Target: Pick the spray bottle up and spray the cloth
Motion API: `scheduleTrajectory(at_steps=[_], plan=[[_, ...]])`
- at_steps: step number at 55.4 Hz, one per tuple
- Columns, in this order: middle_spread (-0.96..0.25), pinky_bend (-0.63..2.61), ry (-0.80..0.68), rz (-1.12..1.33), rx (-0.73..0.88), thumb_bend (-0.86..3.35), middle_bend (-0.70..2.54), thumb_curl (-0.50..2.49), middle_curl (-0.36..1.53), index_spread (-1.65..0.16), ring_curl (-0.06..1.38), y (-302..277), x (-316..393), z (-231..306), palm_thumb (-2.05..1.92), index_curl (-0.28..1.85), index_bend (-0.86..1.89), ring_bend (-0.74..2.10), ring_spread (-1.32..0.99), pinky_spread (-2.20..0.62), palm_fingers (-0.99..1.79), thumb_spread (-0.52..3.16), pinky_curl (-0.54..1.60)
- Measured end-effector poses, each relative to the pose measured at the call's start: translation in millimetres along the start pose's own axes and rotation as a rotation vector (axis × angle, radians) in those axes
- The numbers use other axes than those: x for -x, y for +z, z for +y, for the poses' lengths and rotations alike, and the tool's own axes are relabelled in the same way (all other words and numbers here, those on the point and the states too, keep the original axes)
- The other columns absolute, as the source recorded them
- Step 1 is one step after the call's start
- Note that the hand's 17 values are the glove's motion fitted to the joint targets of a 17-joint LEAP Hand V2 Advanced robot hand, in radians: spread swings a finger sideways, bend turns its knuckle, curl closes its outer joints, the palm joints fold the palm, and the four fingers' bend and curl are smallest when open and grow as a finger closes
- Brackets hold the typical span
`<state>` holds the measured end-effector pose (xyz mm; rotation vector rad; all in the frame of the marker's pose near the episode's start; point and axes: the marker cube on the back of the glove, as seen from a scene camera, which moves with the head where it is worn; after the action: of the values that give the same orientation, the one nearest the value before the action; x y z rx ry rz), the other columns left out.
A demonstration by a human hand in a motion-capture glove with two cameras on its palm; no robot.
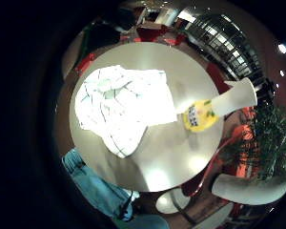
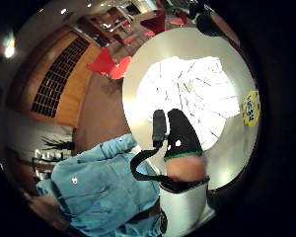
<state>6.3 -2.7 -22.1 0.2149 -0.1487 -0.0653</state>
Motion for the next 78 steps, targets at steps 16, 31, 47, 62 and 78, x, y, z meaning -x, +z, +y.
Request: scheduleTrajectory(at_steps=[16, 31, 47, 62, 78], plan=[[-0.06, 0.22, -0.072, -0.099, -0.278, 0.1, 0.19, 0.36, 0.28, -0.34, 0.22, -20, -15, 35, 0.67, 0.34, 0.18, 0.2, 0.06, 0.23, 0.57, 1.12, 0.28], [-0.06, 0.23, 0.003, -0.191, -0.553, 0.03, 0.18, 0.4, 0.3, -0.34, 0.26, -39, -84, 62, 0.74, 0.33, 0.14, 0.21, 0.04, 0.23, 0.56, 1.1, 0.31], [-0.06, 0.31, 0.145, -0.233, -0.698, -0.03, 0.19, 0.44, 0.32, -0.35, 0.29, -41, -157, 87, 0.74, 0.27, 0.1, 0.27, 0.03, 0.23, 0.47, 1.04, 0.35], [-0.06, 0.36, 0.254, -0.26, -0.703, -0.03, 0.21, 0.45, 0.34, -0.35, 0.31, -20, -190, 90, 0.73, 0.23, 0.1, 0.31, 0.03, 0.23, 0.43, 1.01, 0.37], [-0.05, 0.42, 0.325, -0.385, -0.626, -0.03, 0.22, 0.45, 0.36, -0.33, 0.32, 8, -210, 81, 0.7, 0.19, 0.09, 0.36, 0.03, 0.23, 0.37, 1.0, 0.38]])
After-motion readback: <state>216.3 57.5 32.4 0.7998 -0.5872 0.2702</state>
